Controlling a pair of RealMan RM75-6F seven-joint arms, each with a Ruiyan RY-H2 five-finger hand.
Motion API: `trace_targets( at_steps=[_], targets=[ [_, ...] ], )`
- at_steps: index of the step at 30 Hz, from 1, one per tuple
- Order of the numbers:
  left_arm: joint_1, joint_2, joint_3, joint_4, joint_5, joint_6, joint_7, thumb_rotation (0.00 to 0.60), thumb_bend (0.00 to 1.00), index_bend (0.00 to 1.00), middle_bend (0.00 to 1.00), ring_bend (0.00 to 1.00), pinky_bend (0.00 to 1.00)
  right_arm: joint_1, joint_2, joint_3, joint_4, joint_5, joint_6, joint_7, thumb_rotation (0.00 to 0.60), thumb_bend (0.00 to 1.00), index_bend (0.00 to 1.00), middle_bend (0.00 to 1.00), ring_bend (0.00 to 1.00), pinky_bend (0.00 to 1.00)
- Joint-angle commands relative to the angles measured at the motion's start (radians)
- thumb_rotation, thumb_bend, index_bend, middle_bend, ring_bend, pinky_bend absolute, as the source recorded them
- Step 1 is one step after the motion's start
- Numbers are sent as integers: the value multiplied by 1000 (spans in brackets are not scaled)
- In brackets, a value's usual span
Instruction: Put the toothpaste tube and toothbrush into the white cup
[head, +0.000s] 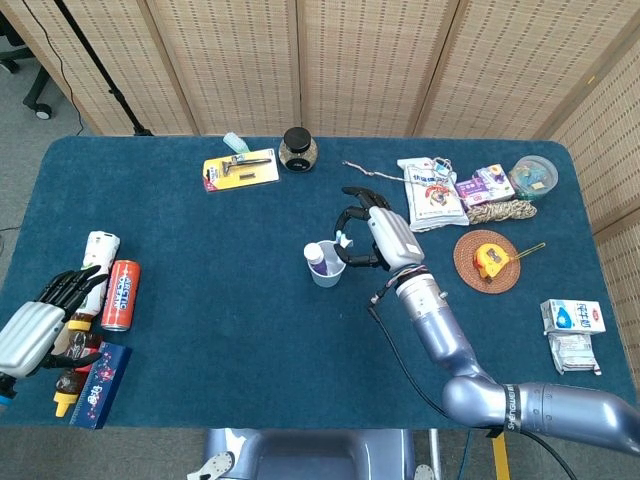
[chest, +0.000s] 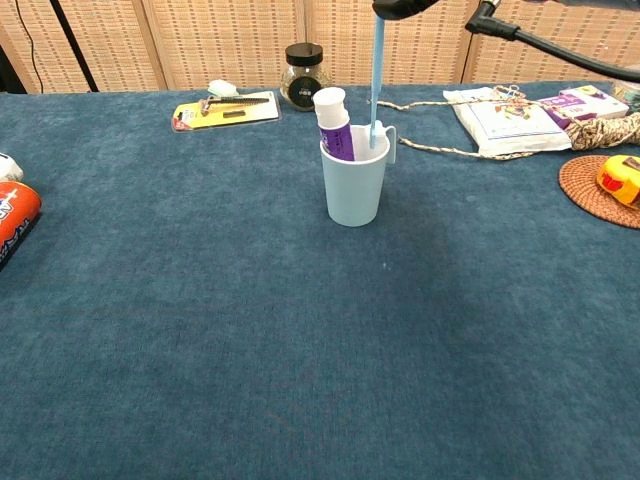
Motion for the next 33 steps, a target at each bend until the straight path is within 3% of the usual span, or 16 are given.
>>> trace_targets(
  at_steps=[1, 21, 33],
  targets=[
    [-1, 1, 0, 1, 0, -1, -1, 600, 88, 0, 0, 0, 0, 5, -4, 4, -1, 8, 2, -4, 600, 466, 579, 117, 0, 0],
    [-6, 3, 4, -1, 0, -8, -2, 600, 87, 0, 0, 0, 0, -12, -46, 70, -7, 99, 3, 115, 600, 468, 581, 117, 0, 0],
    [-6, 4, 4, -3, -5, -11, 0, 600, 87, 0, 0, 0, 0, -25, -72, 69, 16, 109, -5, 153, 600, 469, 582, 117, 0, 0]
  ],
)
